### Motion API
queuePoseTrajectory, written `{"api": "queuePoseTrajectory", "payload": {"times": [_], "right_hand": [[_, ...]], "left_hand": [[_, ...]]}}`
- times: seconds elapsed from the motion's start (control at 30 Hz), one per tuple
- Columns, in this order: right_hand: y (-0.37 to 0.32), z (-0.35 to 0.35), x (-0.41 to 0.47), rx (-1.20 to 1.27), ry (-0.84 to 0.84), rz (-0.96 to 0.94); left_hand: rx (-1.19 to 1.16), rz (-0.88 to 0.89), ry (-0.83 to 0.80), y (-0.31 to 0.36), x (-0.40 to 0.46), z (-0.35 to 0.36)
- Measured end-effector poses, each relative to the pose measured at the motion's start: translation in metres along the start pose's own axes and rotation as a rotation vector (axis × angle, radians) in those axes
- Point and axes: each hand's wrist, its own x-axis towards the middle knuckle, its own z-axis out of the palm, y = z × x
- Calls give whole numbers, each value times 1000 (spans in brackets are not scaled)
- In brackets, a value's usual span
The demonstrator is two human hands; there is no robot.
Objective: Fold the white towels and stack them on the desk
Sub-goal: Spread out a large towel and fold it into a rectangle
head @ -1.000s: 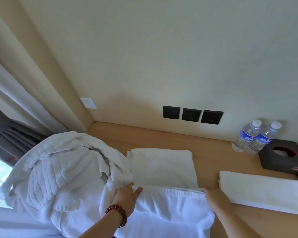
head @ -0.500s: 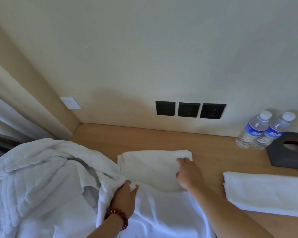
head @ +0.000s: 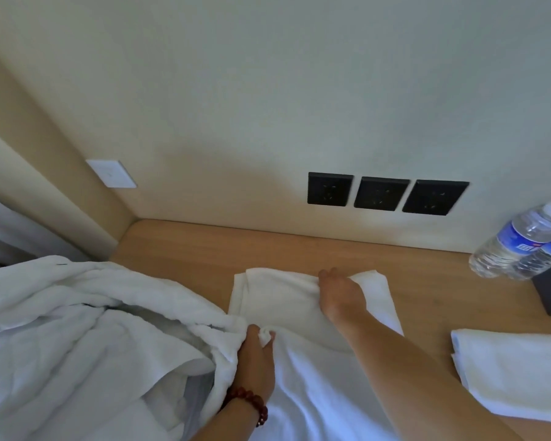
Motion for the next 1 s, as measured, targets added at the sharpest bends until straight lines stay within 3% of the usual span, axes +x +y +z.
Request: {"api": "queuePoseTrajectory", "payload": {"times": [0.1, 0.33, 0.43, 0.7, 0.83, 0.9, 1.0], "right_hand": [[23, -10, 19, 45, 77, 35], [73, -35, 58, 102, 133, 97], [82, -45, 70, 90, 132, 86], [113, -52, 8, 292, 34, -54], [148, -53, -41, 336, -242, -30], [160, -55, -62, 315, -331, -32], [171, -59, -78, 160, -279, -63]], "left_hand": [[-38, 16, -21, 13, 13, 6], [14, 282, 17, 46, 43, 20], [-83, 348, 32, 38, 40, 26], [107, 588, 152, 18, 6, 13], [123, 634, 175, 16, -9, -3], [84, 628, 149, 24, -13, -11], [100, 646, 166, 38, -13, -18]]}}
